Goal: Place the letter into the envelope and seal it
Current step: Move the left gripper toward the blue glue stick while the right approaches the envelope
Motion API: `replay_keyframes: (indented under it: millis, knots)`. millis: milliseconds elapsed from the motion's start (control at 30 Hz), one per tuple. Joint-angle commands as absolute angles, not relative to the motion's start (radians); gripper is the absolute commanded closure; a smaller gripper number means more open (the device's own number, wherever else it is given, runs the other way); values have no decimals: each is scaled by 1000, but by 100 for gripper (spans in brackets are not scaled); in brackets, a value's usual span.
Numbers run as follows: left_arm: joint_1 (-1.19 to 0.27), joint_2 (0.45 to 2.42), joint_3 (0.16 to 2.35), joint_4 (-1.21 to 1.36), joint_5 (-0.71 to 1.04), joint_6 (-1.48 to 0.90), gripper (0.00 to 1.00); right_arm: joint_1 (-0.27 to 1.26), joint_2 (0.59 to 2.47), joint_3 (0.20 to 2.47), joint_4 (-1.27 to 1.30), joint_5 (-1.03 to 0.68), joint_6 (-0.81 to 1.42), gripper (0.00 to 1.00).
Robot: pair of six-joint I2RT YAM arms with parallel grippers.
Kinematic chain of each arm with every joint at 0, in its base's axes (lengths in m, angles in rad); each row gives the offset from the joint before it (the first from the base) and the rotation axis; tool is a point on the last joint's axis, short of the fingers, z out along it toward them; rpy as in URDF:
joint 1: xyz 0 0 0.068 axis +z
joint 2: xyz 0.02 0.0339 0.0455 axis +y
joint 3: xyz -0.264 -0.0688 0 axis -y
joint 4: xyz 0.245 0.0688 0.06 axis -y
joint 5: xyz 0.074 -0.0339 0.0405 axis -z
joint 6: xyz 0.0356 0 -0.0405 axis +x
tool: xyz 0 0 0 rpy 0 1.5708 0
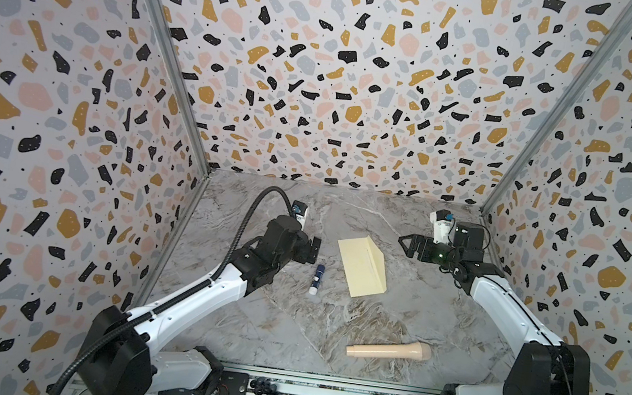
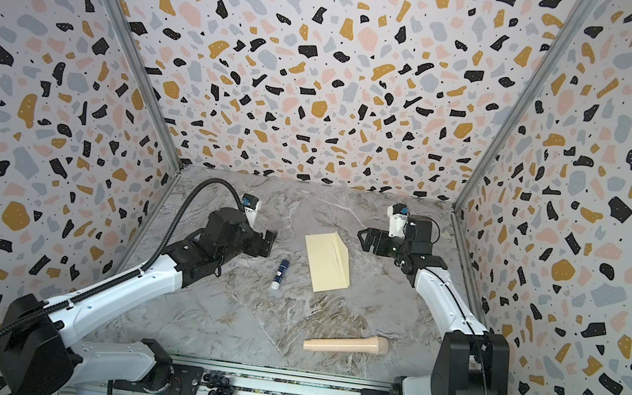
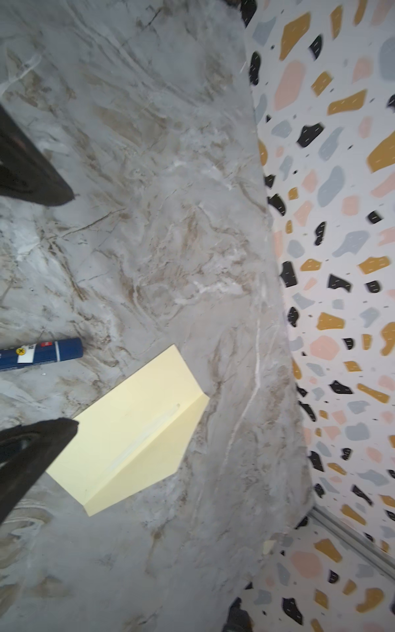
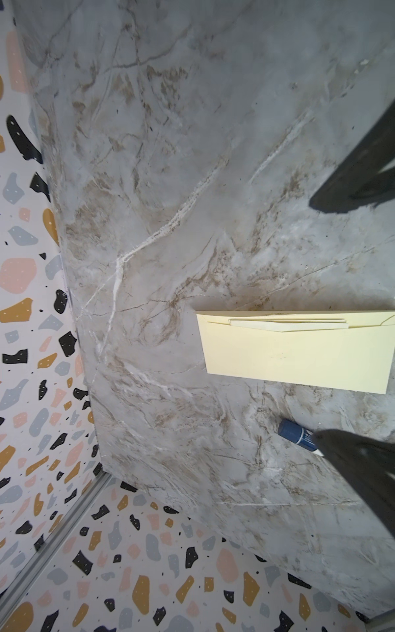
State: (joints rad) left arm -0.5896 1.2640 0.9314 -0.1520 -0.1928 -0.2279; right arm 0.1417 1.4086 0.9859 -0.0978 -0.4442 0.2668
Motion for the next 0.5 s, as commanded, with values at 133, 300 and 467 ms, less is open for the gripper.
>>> replay_keyframes:
  millis: [133,300,467]
  knots:
    - [-584,1361,950,-199,-90,-295,7,245,1506,1116,-206,-309,190,1]
    - [-586,1423,932,-169,-56,-317,11,308,1629,1204,-295,-191,146,1]
    - [-593,1493,933,-168,-58,-325,15,326,1704,1229,-292,-181,149,6]
